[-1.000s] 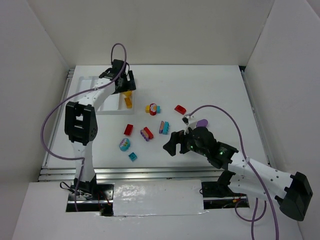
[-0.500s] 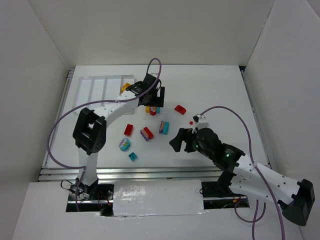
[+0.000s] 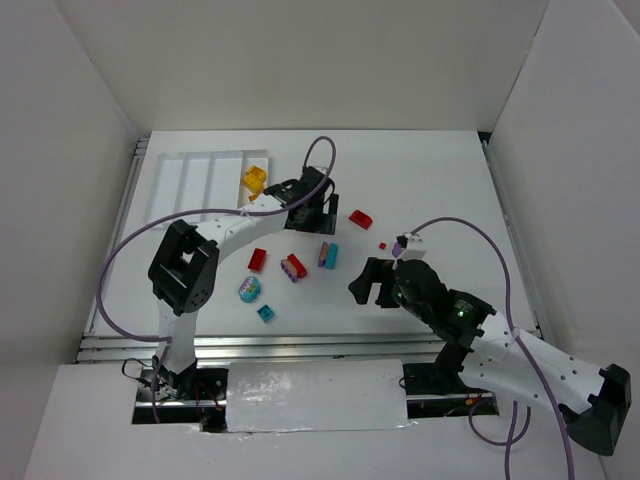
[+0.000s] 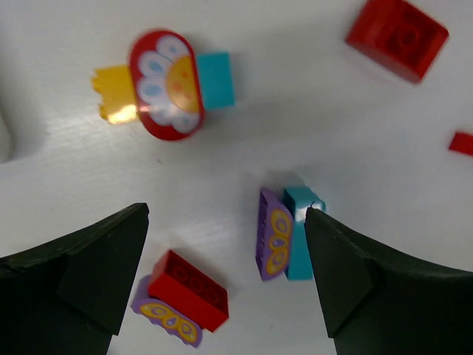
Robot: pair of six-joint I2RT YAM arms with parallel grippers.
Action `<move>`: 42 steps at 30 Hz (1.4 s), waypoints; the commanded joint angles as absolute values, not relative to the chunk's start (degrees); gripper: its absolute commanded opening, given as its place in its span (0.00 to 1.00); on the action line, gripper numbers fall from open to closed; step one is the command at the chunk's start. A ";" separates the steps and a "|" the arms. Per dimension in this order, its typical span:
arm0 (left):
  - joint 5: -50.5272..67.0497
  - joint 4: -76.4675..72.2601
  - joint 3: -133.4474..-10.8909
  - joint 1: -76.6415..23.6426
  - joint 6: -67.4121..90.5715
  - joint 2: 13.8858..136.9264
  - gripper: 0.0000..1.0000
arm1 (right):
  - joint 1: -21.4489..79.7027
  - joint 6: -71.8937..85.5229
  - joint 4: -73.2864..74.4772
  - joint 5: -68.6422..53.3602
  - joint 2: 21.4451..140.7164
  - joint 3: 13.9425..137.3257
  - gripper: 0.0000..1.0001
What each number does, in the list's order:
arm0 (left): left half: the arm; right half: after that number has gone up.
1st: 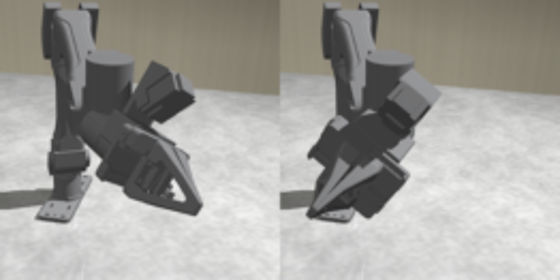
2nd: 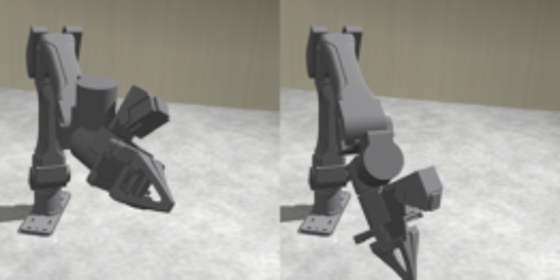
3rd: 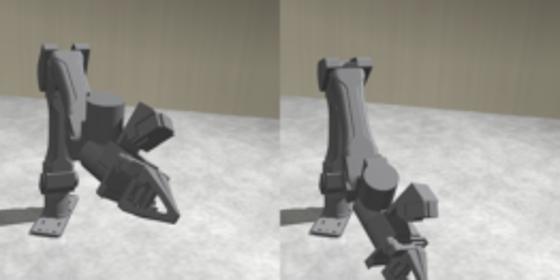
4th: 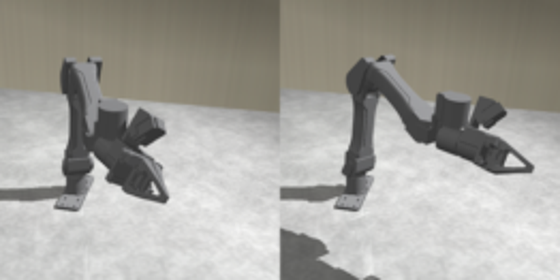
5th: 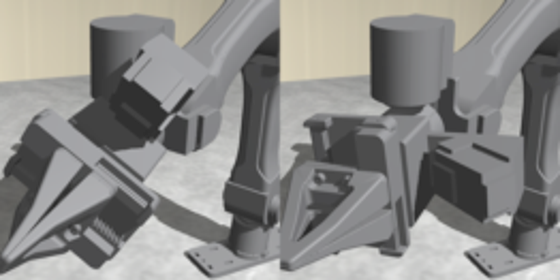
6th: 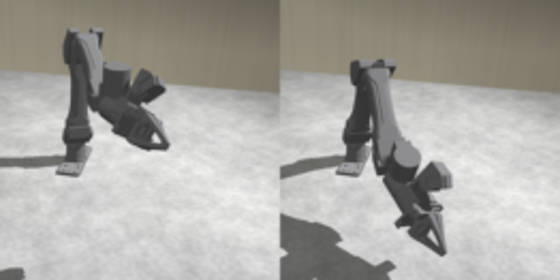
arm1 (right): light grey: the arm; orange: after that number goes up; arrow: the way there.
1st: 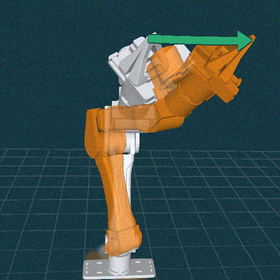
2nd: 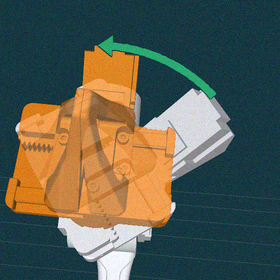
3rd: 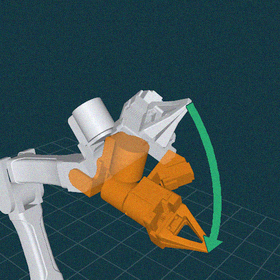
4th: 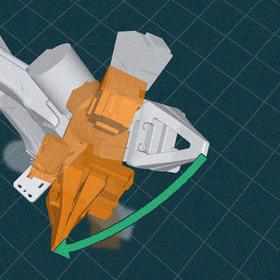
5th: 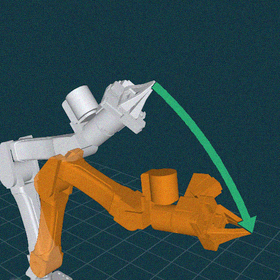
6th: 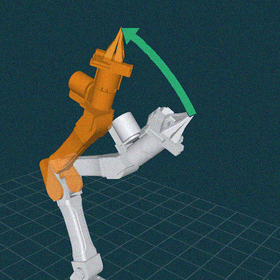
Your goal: Sort the legos into containers by color
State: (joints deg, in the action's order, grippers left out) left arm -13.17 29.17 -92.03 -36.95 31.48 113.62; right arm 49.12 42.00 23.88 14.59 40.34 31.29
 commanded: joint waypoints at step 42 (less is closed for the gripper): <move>-12.13 25.57 -89.30 -46.49 34.54 119.09 0.26 | 48.87 44.30 25.31 15.73 35.07 31.73 0.99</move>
State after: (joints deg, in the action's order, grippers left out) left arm -13.02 25.32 -90.59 -46.28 34.74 119.13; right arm 49.08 44.05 27.05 15.62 35.64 31.81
